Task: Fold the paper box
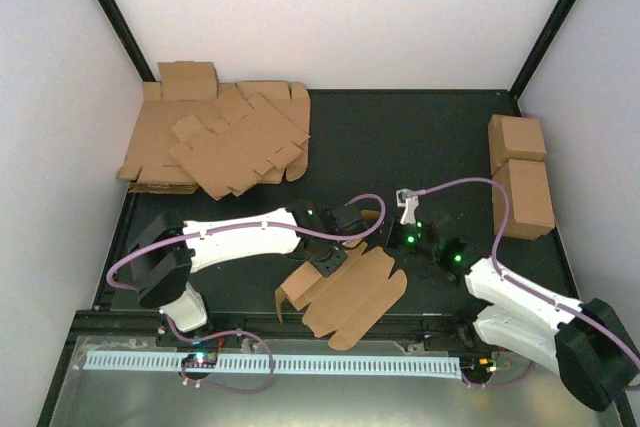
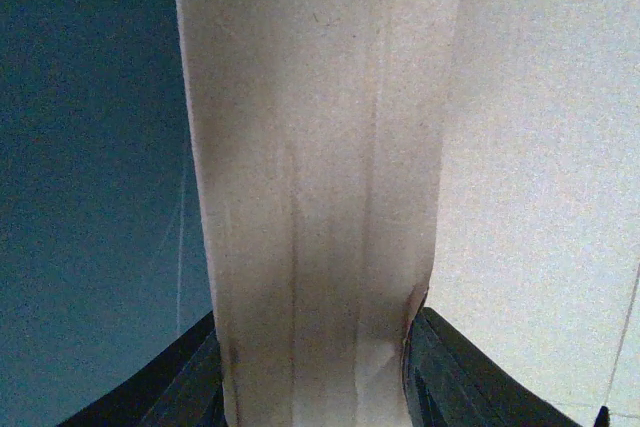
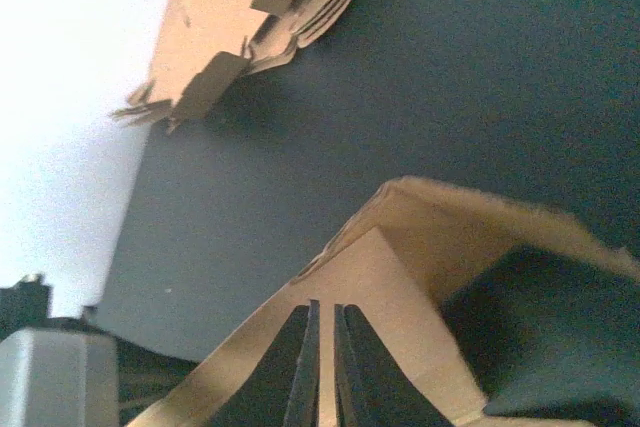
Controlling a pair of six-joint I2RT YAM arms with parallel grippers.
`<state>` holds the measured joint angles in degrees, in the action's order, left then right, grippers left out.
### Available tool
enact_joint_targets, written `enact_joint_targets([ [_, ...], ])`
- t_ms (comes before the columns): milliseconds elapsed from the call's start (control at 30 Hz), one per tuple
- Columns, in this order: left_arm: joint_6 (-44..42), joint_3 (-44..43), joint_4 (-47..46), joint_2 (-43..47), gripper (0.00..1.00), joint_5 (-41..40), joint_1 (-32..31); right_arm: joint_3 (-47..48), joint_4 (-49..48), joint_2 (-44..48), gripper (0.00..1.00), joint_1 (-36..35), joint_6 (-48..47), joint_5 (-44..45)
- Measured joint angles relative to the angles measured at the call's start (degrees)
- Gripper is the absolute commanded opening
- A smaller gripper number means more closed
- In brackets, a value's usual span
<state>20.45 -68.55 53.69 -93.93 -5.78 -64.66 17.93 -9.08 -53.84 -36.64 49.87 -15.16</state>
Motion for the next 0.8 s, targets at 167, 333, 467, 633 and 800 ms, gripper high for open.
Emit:
enact_joint_targets([
  [167, 0.00, 0.00, -0.04, 0.04, 0.45, 0.00, 0.00, 5.27, 3.45, -7.43, 0.02, 0.42, -4.59, 0.92],
  [333, 0.00, 0.00, -0.17, 0.07, 0.45, 0.02, -0.11, 6.49, 3.39, -15.19, 0.02, 0.42, -6.12, -1.88],
  [467, 0.00, 0.00, -0.13, 0.07, 0.45, 0.17, -0.35, 5.46, 1.31, -17.33, 0.02, 0.42, -5.99, -5.01],
  [633, 0.00, 0.00, -0.07, 0.07, 0.45, 0.44, -0.35, 4.74, -1.18, -17.49, 0.02, 0.79, -5.77, -8.00],
  [800, 0.07, 0.00, 0.81, 0.07, 0.45, 0.68, -0.35, 4.74, -3.10, -18.69, 0.02, 1.11, -5.38, -11.15],
])
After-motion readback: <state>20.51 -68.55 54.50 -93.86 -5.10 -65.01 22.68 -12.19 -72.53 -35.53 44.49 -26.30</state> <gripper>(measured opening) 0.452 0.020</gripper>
